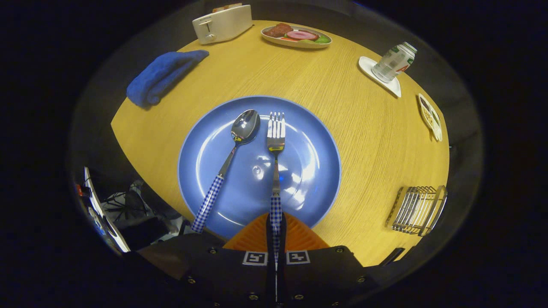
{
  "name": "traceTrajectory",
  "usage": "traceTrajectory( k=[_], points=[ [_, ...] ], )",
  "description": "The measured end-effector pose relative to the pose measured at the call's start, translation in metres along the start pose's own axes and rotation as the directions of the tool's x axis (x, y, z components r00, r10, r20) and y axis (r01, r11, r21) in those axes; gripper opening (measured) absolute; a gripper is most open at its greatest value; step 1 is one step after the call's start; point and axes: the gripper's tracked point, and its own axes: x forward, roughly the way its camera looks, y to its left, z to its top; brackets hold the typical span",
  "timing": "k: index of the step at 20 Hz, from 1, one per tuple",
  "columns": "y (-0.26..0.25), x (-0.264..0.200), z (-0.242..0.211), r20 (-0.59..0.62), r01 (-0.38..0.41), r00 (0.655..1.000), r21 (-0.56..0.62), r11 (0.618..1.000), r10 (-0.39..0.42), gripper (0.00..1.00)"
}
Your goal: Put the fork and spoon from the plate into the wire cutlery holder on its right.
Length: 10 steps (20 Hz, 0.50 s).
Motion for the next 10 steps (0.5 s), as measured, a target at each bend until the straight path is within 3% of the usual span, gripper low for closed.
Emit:
traceTrajectory(
  k=[5,10],
  points=[
    [-0.021,-0.036,-0.006,0.027,0.026,0.999,-0.039,0.999,-0.025,0.02],
    [-0.059,-0.077,-0.025,0.026,0.114,0.993,-0.019,0.993,-0.114,0.02]
  ],
)
